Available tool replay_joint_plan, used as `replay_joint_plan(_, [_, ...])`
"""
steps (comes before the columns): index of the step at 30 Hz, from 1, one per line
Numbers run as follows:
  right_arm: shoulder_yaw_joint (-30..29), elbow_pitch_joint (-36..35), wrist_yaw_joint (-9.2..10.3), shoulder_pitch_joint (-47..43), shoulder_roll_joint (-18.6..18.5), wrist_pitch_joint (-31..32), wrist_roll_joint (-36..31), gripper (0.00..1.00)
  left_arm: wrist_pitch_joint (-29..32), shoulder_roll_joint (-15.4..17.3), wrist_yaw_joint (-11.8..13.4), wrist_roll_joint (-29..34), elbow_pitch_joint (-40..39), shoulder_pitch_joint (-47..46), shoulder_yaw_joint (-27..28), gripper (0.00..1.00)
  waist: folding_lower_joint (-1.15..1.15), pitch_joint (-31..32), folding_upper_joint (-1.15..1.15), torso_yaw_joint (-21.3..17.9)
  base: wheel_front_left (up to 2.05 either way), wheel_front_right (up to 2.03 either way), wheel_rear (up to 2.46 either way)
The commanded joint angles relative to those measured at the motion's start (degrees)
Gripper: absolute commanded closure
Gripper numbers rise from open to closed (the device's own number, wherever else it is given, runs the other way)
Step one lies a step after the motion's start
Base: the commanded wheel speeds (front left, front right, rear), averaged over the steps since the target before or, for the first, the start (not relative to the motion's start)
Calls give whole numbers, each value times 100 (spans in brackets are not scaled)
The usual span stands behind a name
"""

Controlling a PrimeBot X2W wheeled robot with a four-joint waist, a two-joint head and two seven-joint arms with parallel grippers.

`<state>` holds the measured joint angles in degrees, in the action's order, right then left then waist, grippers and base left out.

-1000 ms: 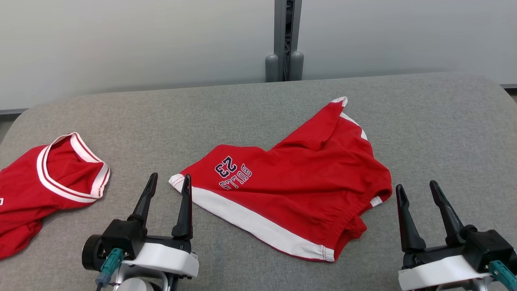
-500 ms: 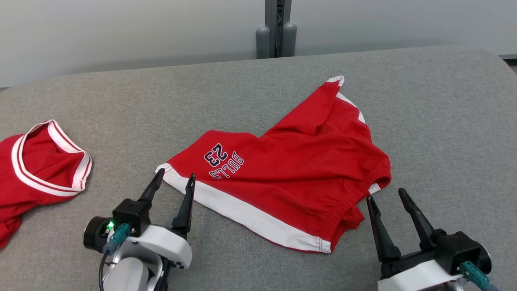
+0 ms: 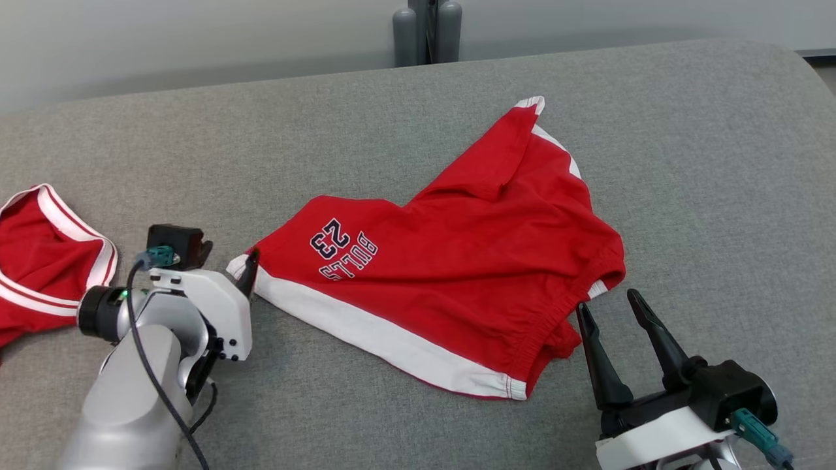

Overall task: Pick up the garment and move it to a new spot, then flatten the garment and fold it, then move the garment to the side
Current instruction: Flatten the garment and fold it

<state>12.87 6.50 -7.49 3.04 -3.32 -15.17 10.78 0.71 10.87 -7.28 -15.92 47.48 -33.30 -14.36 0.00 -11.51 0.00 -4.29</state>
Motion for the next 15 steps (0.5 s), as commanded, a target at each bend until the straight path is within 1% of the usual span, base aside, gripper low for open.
replay_joint_plan(1, [-4, -2, -2, 76, -11, -7, 38, 0, 213, 41, -23, -257, 39, -168, -283, 0, 0, -59, 0, -43, 0, 0, 0])
replay_joint_plan(3, [-2, -8, -2, 86, -4, -7, 46, 0, 497, 206, -17, -558, 40, -269, -607, 0, 0, -102, 0, -60, 0, 0, 0])
replay_joint_plan(6, [11, -16, -2, 101, 6, -7, 56, 0, 751, 438, -19, -952, -16, -407, -1030, 0, 0, -187, 0, -78, 0, 0, 0])
replay_joint_plan(10, [51, -24, -2, 142, 6, -7, 42, 0, 939, 688, -20, -1321, 23, -560, -1364, 0, 0, -281, 0, -89, 0, 0, 0])
replay_joint_plan(15, [28, -26, -2, 158, -7, -7, 31, 0, 1112, 834, -21, -1720, -5, -643, -1773, 0, 0, -349, 0, -75, 0, 0, 0])
